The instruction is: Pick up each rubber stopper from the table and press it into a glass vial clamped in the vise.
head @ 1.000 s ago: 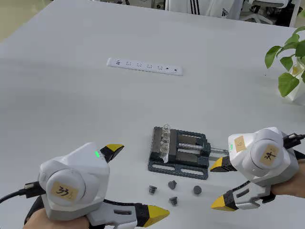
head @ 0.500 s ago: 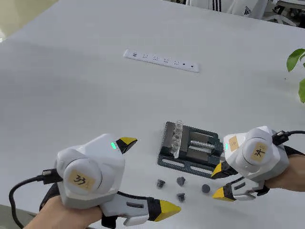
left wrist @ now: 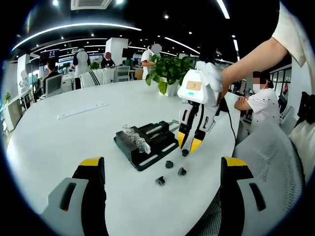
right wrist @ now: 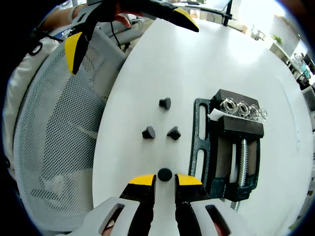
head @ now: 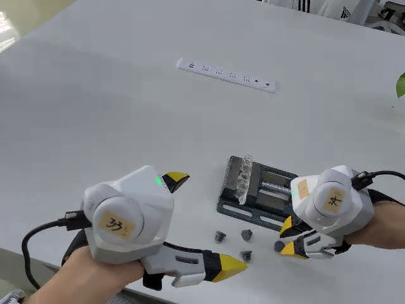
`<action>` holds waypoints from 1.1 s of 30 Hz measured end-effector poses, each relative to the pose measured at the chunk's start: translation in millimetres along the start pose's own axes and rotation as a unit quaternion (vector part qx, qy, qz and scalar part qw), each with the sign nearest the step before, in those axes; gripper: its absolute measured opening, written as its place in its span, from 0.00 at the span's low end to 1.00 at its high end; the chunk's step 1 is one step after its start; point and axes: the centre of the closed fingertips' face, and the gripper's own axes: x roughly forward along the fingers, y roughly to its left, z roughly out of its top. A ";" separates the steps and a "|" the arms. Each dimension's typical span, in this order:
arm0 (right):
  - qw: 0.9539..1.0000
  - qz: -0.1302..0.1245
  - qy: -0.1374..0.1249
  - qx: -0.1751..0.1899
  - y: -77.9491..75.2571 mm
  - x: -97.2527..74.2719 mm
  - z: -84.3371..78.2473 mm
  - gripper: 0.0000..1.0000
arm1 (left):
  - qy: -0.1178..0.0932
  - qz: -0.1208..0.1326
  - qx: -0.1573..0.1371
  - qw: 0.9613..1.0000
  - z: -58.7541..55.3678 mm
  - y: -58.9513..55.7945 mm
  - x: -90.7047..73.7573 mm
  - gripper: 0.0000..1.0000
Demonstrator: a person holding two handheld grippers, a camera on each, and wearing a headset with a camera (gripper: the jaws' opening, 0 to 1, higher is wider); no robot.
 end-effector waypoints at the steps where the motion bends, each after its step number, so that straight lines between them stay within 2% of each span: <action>1: 1.000 0.000 0.001 0.000 -0.3 0.4 0.1 0.11 | 0.000 0.000 0.000 1.000 -0.1 0.3 -0.1 0.98; 14: 1.000 0.002 0.014 -0.009 -0.4 6.7 -3.8 0.08 | -0.003 0.004 -0.007 1.000 -1.8 3.2 -3.1 0.97; 33: 1.000 0.005 0.014 -0.005 2.0 10.2 0.9 0.08 | -0.002 0.001 -0.008 1.000 -4.3 2.3 -2.5 0.97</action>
